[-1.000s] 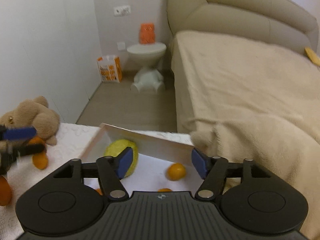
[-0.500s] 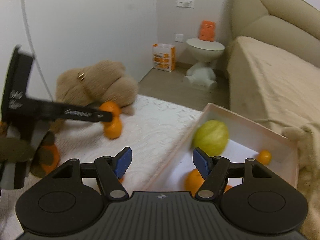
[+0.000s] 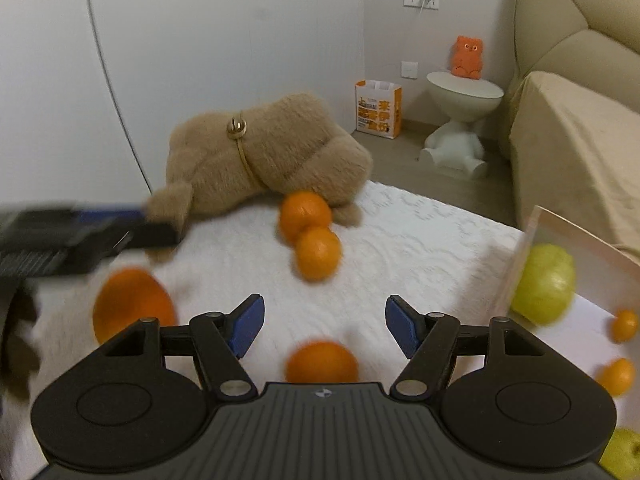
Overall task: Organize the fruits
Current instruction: 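Move the left tool toward a mandarin while the right gripper grasps another mandarin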
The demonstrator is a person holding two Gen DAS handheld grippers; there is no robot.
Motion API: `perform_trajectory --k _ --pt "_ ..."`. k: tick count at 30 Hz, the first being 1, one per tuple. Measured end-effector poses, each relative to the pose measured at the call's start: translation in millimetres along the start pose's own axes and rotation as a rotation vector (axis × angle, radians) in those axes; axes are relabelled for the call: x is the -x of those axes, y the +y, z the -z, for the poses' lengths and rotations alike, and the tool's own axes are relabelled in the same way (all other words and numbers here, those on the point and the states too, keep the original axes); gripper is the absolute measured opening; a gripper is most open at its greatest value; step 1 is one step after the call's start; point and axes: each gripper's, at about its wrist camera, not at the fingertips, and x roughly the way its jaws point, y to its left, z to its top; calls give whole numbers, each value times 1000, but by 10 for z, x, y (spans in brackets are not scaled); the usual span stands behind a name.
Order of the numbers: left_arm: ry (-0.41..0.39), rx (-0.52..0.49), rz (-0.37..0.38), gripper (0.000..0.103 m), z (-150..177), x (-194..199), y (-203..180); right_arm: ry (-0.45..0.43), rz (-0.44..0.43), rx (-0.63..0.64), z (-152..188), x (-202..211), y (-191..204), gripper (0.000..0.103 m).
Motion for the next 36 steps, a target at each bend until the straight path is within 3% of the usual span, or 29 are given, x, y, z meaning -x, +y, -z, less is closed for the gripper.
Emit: perform_trajectory --k 6,10,15,20,23,30,33,35,36 --pt "-28 18 20 63 140 221 117 89 53 -84 -199 -666 30 57" --pt "-17 43 37 63 243 229 191 109 75 -76 -192 -737 78 35" --pt "-18 63 72 63 326 163 159 34 -8 -96 -23 -120 103 35" --pt "-19 24 142 63 372 141 -95 6 -56 -163 523 485 32 35" --pt "5 -34 171 63 398 102 -322 -36 8 -192 872 775 -70 35" --pt "85 -124 172 63 509 -192 -798 -57 294 -192 1412 930 -340 35" --pt "117 -150 151 63 545 -359 -952 -49 255 -222 1552 910 -434 36" --pt "135 -164 126 63 565 -475 -1038 -81 237 -231 1647 933 -457 44" --pt "137 -167 115 63 572 -509 -1065 -89 225 -229 1684 951 -457 54"
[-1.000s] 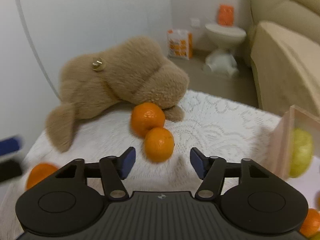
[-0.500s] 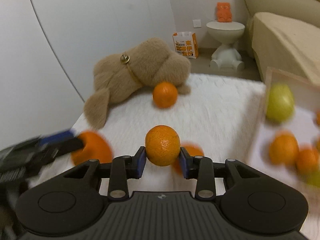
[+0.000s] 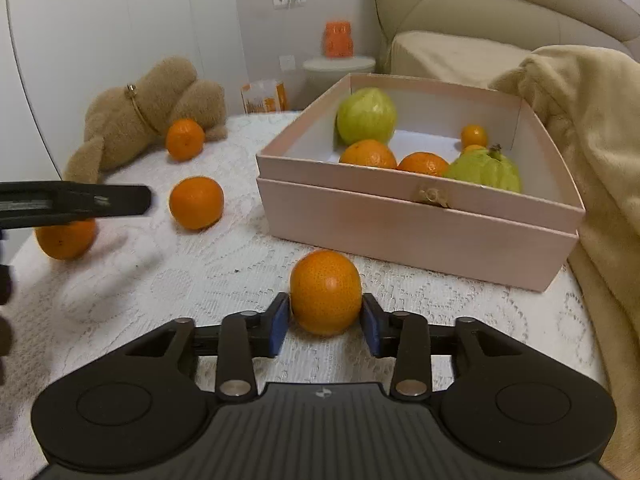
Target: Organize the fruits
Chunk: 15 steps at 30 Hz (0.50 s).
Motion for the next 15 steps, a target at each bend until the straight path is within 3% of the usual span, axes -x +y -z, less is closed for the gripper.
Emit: perform_trajectory --k 6,15 --pt "8 -1 -70 63 -45 -185 -51 -42 -27 21 125 29 40 71" --pt "37 -12 -81 63 -69 -344 -42 -34 -24 17 120 -17 52 80"
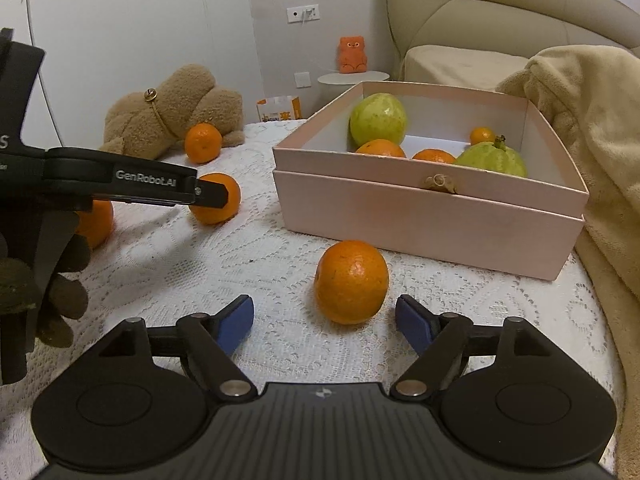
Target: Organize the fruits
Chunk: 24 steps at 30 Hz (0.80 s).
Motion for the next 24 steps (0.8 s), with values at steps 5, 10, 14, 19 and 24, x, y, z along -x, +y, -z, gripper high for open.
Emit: perform_trajectory --k 5,10,14,19,24 --pt "21 -15 7 54 1 -91 -41 2 0 7 -1 -6 7 82" --pt "21 -15 16 51 4 -131 -44 4 -2 12 -3 -13 16 84" --pt "16 -16 28 51 21 -103 -15 5 -2 13 -2 -17 19 85" --pt "11 -14 55 50 103 76 13 5 -2 12 -1 -18 21 86" --pt "21 -23 103 50 306 365 11 4 -12 7 -3 -19 18 87"
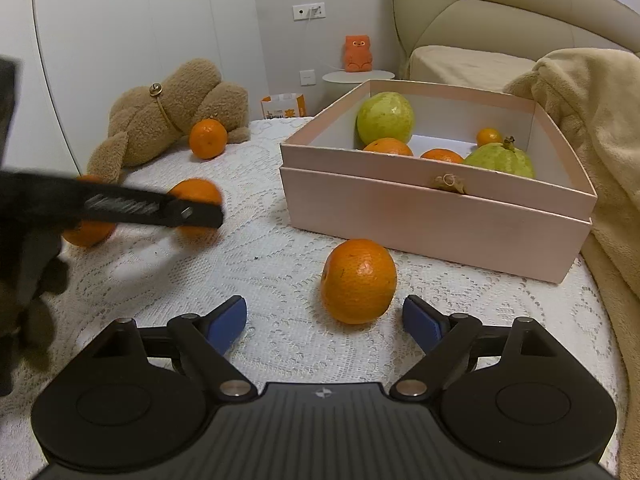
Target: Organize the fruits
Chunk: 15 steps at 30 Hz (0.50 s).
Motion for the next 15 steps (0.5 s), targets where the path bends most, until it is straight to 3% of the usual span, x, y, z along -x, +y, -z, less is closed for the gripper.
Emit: perform_trajectory --k 6,12,15 --pt "-5 24 18 51 135 -26 26 0 -36 -27 -11 -4 -53 91" --pt "-38 30 39 53 50 -165 57 21 -92 -61 -41 -36 -97 103" --pt "-41 28 52 53 41 -220 59 23 -97 -98 -42 -28 -116 103"
